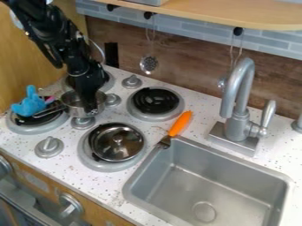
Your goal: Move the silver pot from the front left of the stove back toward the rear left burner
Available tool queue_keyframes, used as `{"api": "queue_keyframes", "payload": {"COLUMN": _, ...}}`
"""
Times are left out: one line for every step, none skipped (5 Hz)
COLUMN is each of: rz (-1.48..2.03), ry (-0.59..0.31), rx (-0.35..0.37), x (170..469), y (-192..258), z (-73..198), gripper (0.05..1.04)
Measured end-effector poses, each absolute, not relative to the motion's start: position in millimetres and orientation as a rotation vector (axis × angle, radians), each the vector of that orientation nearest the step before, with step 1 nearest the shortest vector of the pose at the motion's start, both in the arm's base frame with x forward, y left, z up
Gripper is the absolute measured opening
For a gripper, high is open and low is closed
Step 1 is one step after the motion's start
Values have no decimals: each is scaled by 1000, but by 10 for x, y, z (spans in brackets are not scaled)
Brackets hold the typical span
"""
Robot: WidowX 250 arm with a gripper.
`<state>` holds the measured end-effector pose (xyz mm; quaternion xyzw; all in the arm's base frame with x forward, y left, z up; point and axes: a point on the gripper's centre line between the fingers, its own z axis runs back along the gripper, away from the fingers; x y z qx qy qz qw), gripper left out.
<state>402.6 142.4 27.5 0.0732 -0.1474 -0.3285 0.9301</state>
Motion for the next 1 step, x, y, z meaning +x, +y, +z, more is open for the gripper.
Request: {"api": "queue_keyframes", "payload": {"rz": -669, "ry": -273, "rx": 155, "x": 4028, "y": 1370, "z": 230, "gripper": 290}}
